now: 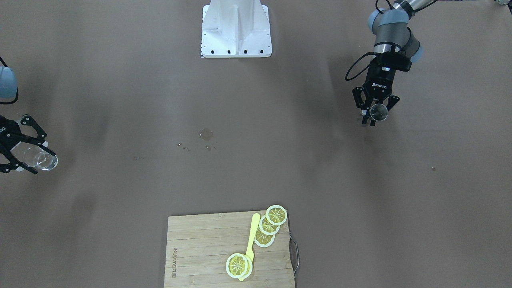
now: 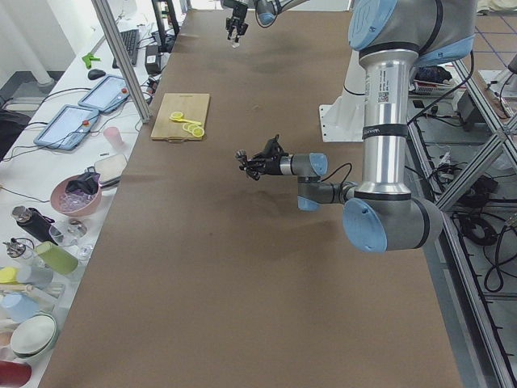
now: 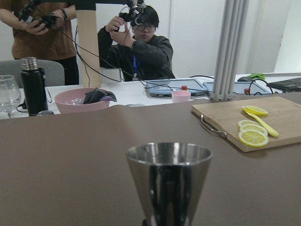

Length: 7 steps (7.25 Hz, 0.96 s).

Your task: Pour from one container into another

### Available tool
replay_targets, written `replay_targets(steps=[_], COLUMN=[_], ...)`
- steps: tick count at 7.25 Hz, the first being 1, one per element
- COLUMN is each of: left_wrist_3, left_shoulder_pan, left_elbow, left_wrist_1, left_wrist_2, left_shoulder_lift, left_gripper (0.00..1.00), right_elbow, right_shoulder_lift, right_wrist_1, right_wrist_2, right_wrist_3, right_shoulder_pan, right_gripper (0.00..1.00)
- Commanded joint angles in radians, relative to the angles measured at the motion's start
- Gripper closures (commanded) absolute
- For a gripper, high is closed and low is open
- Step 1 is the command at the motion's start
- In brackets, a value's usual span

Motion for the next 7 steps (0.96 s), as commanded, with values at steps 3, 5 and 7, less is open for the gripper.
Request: replay_targets(steps=[3, 5, 7], left_wrist_3=[0.184, 0.242, 0.279], left_shoulder_pan=[-0.054, -0.107, -0.148], left_elbow=[-0.029, -0.028, -0.005], left_wrist_1=[0.005, 0.06, 0.129], left_wrist_2=[-0.231, -0.377, -0.47], left_shoulder_lift=[-0.075, -0.152, -0.236], left_gripper=[1.0, 1.0, 1.0], right_elbow=[0.123, 0.145, 0.164], right_shoulder_lift=[0.044, 0.114, 0.127], right_wrist_1=[-0.192, -0.291, -0.323], right_wrist_2=[-0.123, -0.146, -0.169], right_wrist_3=[-0.001, -0.004, 0.001], right_shoulder_pan=[-0.094, -0.111, -0.16], right_gripper=[1.0, 1.0, 1.0])
